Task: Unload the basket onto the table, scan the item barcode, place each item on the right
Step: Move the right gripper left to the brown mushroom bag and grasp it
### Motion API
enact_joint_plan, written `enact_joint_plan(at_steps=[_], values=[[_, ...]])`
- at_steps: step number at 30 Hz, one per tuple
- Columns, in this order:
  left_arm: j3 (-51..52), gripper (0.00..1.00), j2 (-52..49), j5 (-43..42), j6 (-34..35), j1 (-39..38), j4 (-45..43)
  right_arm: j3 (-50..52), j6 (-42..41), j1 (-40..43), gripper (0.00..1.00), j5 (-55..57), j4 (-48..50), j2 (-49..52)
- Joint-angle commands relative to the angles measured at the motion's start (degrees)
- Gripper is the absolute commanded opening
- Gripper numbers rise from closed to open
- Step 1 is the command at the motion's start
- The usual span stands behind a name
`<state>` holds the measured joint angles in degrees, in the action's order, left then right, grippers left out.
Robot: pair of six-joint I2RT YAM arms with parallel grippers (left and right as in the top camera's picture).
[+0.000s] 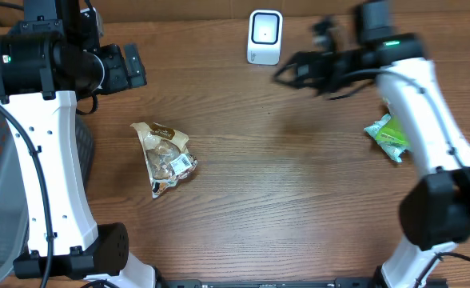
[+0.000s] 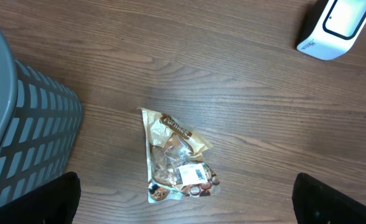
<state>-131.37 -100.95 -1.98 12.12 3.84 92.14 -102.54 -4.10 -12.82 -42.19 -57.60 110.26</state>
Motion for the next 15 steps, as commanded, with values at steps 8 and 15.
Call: enact_joint_plan(at_steps=[8, 15], values=[[-0.02, 1.00, 0.92, -0.57, 0.98, -0.22, -0.02, -0.13, -7.08, -20.20, 0.96, 7.06, 9.99, 12.50], [-0.02, 1.00, 0.92, -0.57, 0.98, -0.22, -0.02, -0.13, -10.36, -27.26, 0.94, 8.28, 18.82, 20.17]])
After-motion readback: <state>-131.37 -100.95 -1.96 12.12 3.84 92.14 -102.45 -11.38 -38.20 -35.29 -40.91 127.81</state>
